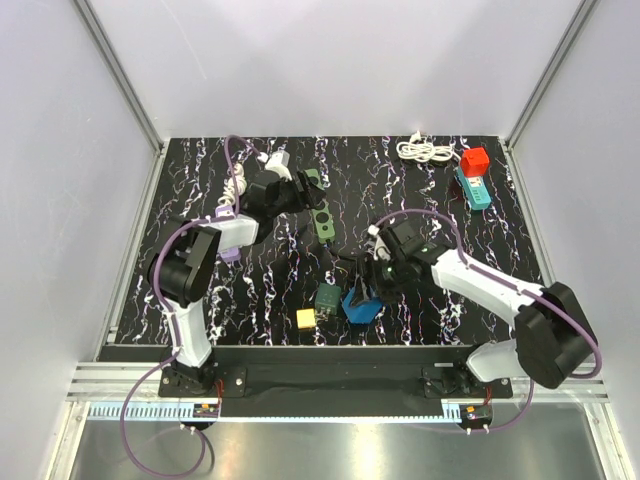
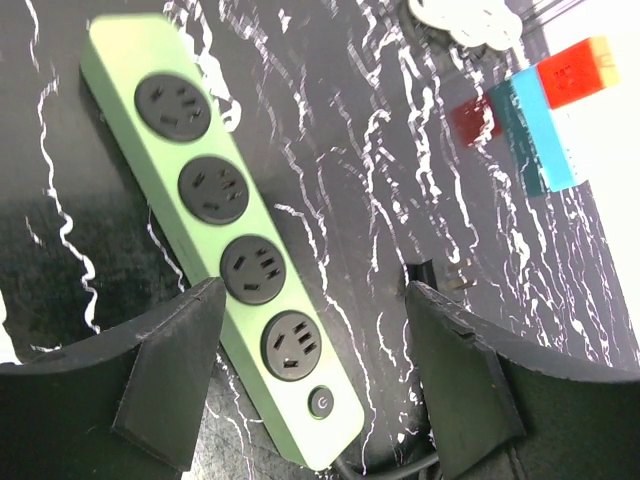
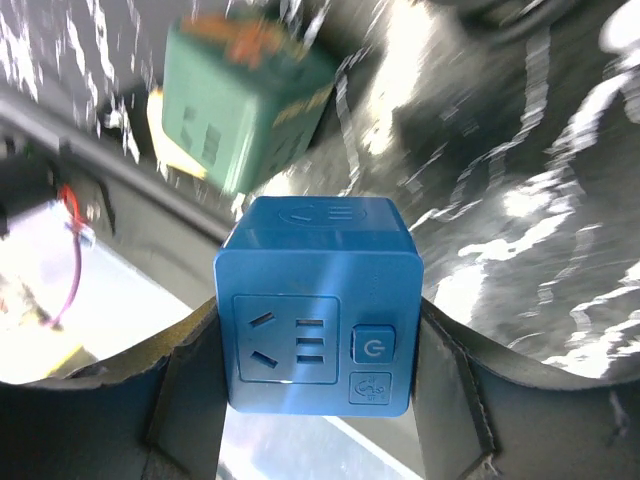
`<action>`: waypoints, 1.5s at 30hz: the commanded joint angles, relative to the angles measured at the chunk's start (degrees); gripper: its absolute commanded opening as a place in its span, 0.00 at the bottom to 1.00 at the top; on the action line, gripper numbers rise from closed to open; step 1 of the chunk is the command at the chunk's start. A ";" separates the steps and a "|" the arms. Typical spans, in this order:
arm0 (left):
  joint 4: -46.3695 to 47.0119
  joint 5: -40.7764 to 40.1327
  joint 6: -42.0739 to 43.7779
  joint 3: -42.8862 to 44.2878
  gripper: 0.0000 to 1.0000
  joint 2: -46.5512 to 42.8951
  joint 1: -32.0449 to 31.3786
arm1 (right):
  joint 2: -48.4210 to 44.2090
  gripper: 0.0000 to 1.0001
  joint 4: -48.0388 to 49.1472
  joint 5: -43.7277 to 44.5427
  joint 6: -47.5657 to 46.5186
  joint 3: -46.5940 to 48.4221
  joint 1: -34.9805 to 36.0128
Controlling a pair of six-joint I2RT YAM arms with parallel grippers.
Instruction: Pull the plug off the socket
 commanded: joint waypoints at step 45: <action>17.05 9.04 -0.26 -3.28 0.73 0.07 2.68 | 9.59 1.00 -2.73 0.20 -2.12 10.04 2.66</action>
